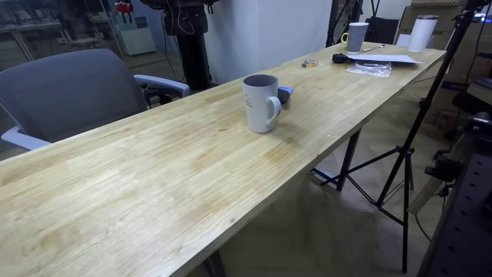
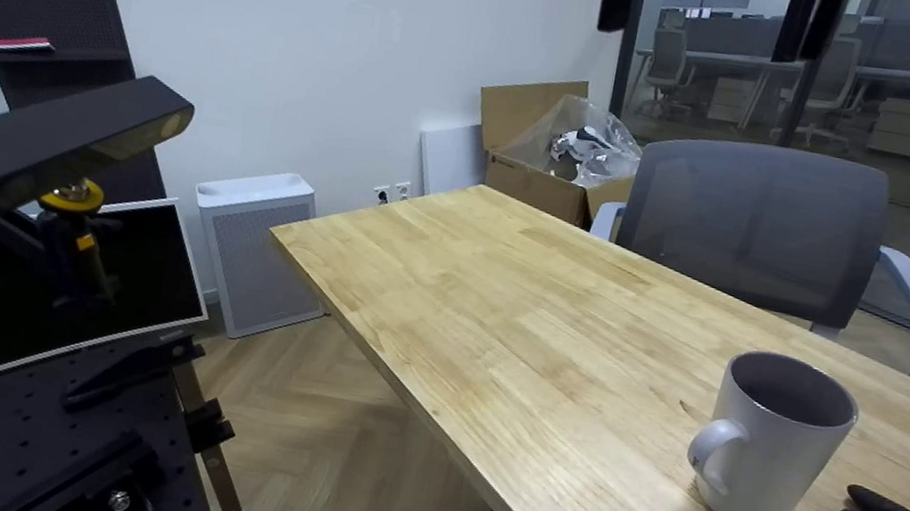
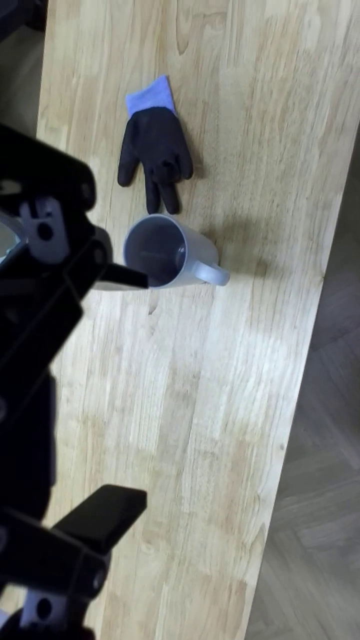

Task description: Move the cup slightly to the left

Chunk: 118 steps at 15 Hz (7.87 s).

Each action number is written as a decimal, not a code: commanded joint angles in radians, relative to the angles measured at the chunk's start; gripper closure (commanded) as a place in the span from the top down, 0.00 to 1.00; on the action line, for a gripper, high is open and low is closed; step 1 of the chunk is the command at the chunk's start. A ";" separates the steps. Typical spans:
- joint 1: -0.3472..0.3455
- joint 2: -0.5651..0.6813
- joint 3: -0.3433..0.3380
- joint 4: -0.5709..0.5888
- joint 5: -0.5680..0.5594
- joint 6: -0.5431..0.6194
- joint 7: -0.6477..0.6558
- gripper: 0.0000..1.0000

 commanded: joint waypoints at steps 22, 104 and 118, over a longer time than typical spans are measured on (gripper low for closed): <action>-0.072 0.588 0.033 0.383 -0.006 0.088 0.024 1.00; -0.063 1.016 0.060 0.498 -0.219 0.295 0.179 0.39; -0.071 0.997 0.078 0.526 -0.199 0.219 0.174 0.04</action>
